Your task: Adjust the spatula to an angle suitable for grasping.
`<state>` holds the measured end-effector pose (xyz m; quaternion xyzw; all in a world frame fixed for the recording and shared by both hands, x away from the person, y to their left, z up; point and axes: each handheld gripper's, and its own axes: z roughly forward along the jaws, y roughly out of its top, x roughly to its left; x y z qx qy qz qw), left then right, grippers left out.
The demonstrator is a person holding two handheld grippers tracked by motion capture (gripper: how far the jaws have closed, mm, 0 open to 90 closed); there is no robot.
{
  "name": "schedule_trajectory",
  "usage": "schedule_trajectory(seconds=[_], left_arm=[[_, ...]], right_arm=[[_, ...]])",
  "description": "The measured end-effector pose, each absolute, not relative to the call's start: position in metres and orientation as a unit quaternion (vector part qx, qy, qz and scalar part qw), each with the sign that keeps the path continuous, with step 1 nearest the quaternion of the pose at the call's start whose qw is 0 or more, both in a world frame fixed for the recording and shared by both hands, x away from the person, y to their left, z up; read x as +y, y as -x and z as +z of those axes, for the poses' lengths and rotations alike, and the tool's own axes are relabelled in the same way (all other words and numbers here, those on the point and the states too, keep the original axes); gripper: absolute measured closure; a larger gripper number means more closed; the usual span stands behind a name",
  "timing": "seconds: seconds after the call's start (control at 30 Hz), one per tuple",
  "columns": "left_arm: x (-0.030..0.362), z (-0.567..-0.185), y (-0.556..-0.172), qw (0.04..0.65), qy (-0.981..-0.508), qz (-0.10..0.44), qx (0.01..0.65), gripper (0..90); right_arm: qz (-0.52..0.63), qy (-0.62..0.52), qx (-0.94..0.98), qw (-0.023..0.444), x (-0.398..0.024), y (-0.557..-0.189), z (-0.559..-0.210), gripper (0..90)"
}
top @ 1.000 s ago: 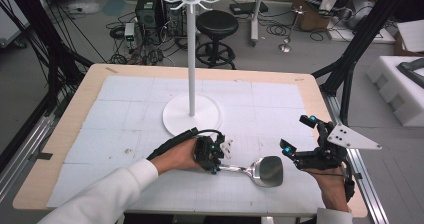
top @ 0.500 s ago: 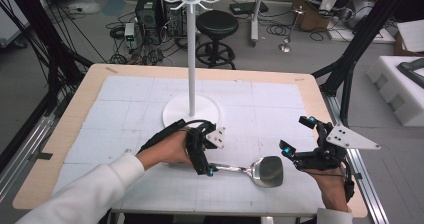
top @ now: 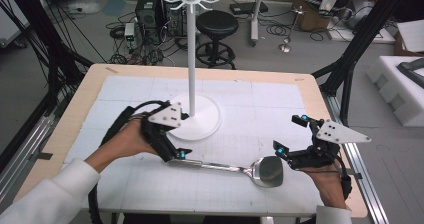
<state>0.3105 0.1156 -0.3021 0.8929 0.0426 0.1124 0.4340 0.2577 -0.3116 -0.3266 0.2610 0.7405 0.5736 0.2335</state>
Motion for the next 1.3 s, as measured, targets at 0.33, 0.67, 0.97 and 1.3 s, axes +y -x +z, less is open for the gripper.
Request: schedule_trajectory(seconds=[0.33, 0.67, 0.97, 1.3], left_arm=[[0.188, -0.303, -0.296, 0.490, -0.851, 0.154, 0.106, 1.7], [0.217, -0.316, -0.289, 0.535, -0.821, 0.155, 0.127, 1.7], [0.231, -0.320, -0.291, 0.551, -0.813, 0.137, 0.126, 1.7], [0.242, -0.323, -0.284, 0.559, -0.810, 0.143, 0.104, 1.7]], right_arm=[[0.548, -0.244, 0.773, 0.206, -0.295, -0.267, -0.322, 0.3], [0.518, -0.237, 0.800, 0.188, -0.286, -0.274, -0.317, 0.3], [0.470, -0.212, 0.844, 0.147, -0.267, -0.286, -0.316, 0.3], [0.394, -0.169, 0.898, 0.102, -0.230, -0.298, -0.319, 0.3]])
